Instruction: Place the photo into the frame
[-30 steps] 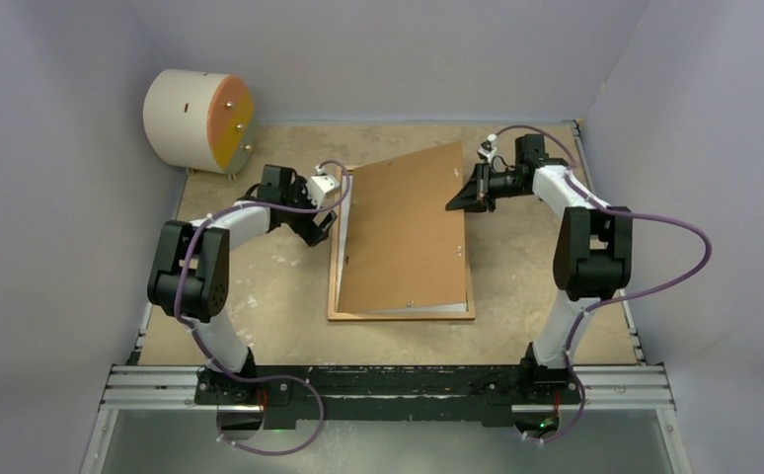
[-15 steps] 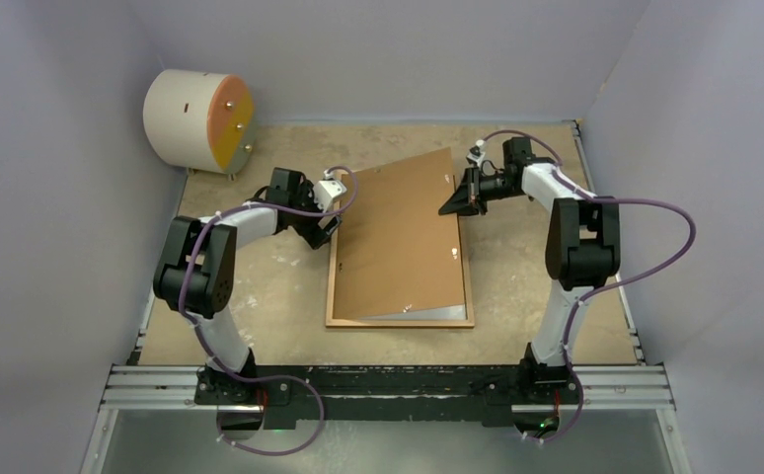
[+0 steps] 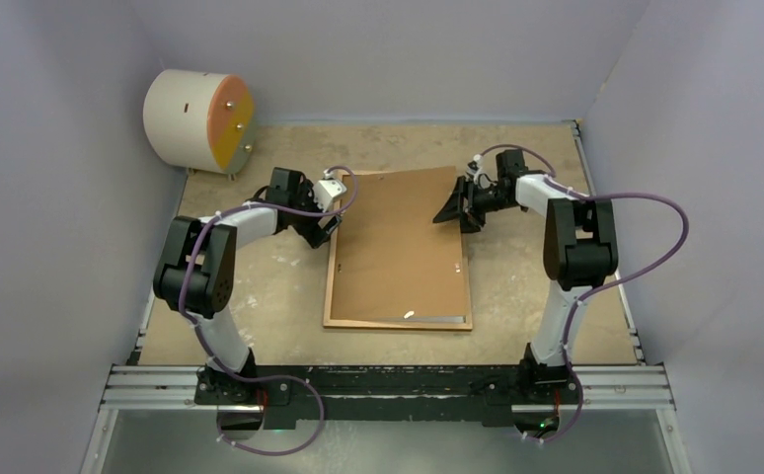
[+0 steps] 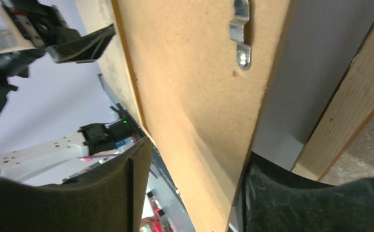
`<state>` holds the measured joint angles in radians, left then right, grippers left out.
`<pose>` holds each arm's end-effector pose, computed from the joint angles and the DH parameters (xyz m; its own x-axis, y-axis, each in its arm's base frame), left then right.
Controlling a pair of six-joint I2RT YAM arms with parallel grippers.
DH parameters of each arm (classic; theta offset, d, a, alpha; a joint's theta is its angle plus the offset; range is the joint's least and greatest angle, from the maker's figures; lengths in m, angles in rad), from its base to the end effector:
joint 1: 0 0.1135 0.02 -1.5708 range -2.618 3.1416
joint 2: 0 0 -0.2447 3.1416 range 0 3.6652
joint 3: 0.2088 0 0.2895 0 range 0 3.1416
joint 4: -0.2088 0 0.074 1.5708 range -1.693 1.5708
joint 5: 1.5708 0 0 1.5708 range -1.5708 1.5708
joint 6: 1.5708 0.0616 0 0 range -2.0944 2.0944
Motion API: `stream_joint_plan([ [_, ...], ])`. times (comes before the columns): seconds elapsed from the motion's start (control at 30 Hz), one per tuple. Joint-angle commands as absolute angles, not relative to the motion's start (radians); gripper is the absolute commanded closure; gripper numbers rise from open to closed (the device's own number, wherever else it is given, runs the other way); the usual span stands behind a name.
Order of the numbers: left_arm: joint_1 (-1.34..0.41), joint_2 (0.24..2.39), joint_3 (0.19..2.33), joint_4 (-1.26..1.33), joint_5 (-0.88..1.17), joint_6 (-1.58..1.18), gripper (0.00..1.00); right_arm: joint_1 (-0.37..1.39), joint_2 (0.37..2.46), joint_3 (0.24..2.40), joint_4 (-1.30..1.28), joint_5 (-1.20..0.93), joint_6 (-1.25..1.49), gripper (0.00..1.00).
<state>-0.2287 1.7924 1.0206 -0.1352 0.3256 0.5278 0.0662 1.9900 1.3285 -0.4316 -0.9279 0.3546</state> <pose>0.3853 -0.1099 0.0934 -0.4579 0.5965 -0.6592 0.7378 0.6687 0.0926 0.4267 0.0777 0.1119 -0.9722 0.1442 -0.1843 -0.0738 0.5586 0.8262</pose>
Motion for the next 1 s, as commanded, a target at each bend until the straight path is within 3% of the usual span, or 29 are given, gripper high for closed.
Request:
stream_joint_plan([
  [0.0, -0.239, 1.776, 1.017, -0.117, 0.364, 0.534, 0.09, 0.101, 1.949, 1.322, -0.392, -0.812, 0.387, 0.27],
  [0.03, -0.239, 1.774, 1.017, -0.12, 0.363, 0.535, 0.09, 0.111, 1.946, 1.323, -0.393, -0.789, 0.387, 0.05],
  [0.07, -0.238, 1.77, 1.017, -0.122, 0.361, 0.535, 0.09, 0.12, 1.944, 1.327, -0.398, -0.761, 0.385, 0.02],
  [0.73, -0.207, 1.719, 1.01, -0.162, 0.348, 0.551, 0.09, 0.216, 1.744, 1.336, -0.52, -0.16, 0.42, 0.01],
  [0.97, -0.202, 1.699, 1.02, -0.2, 0.375, 0.555, 0.08, 0.217, 1.571, 1.23, -0.412, -0.18, 0.477, 0.01],
])
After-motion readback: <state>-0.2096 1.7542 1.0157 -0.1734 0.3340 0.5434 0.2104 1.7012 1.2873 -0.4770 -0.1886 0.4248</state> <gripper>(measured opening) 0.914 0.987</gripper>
